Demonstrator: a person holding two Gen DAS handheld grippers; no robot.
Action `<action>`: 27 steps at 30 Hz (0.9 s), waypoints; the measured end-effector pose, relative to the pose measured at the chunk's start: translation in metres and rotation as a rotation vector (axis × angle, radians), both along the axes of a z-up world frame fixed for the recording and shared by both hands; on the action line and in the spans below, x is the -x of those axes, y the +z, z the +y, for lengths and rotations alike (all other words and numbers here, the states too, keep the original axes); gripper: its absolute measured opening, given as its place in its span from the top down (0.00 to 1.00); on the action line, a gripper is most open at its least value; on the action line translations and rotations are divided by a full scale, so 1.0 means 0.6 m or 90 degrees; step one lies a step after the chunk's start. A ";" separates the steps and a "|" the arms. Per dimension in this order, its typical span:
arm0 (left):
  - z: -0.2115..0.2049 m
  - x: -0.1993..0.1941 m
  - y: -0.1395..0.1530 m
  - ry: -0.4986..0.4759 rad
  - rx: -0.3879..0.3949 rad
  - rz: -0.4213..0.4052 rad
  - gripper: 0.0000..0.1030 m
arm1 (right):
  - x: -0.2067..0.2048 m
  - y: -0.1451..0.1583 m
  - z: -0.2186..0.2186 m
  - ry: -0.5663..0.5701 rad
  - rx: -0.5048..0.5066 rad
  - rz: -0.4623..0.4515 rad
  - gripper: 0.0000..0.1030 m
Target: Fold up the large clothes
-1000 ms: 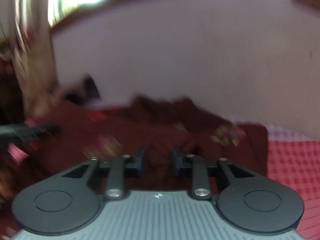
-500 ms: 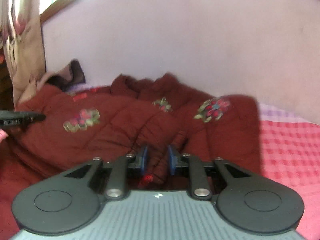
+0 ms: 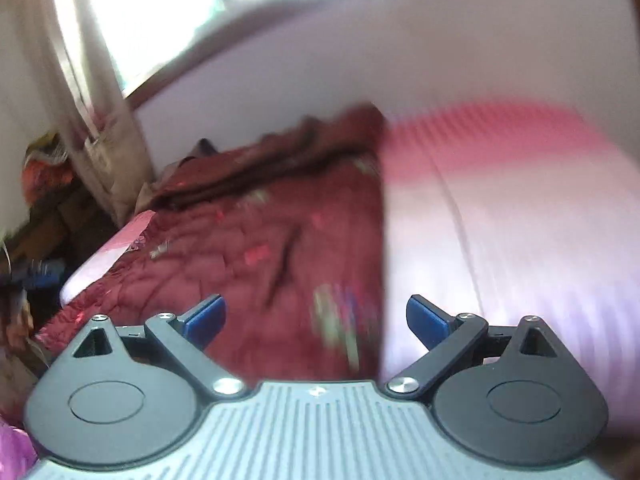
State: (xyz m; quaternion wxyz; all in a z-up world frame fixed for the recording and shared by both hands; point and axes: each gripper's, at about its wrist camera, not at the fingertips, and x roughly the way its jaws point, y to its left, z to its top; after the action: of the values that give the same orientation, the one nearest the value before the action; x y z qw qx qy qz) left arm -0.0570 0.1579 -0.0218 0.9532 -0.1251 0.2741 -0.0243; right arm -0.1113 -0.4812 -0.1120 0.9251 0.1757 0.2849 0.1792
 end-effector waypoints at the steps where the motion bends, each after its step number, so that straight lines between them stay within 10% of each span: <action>1: 0.010 0.011 -0.011 0.007 0.022 0.018 0.04 | 0.017 -0.015 -0.004 -0.012 -0.016 0.010 0.05; 8: 0.002 0.029 -0.077 -0.038 0.071 0.075 0.06 | 0.050 -0.062 0.007 -0.030 -0.064 0.004 0.08; 12: -0.027 0.013 -0.104 -0.115 0.060 0.086 0.04 | 0.028 -0.081 0.019 -0.022 -0.085 0.036 0.45; 15: -0.034 -0.001 -0.125 -0.135 0.094 0.097 0.20 | 0.021 -0.091 0.024 -0.003 -0.116 0.038 0.66; 17: -0.041 -0.013 -0.129 -0.149 0.099 0.118 0.55 | 0.016 -0.095 0.027 0.007 -0.148 0.042 0.70; 20: -0.051 -0.011 -0.116 -0.139 0.111 0.114 0.75 | 0.019 -0.087 0.027 0.025 -0.195 0.025 0.73; 27: -0.057 0.033 -0.042 -0.114 0.107 0.044 0.82 | 0.046 -0.058 0.016 0.015 -0.314 -0.016 0.81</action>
State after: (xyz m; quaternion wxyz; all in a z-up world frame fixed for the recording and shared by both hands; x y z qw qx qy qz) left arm -0.0767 0.1240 -0.0470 0.9234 -0.1803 0.3137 -0.1278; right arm -0.1389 -0.4718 -0.1469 0.8555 0.3906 0.2231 0.2563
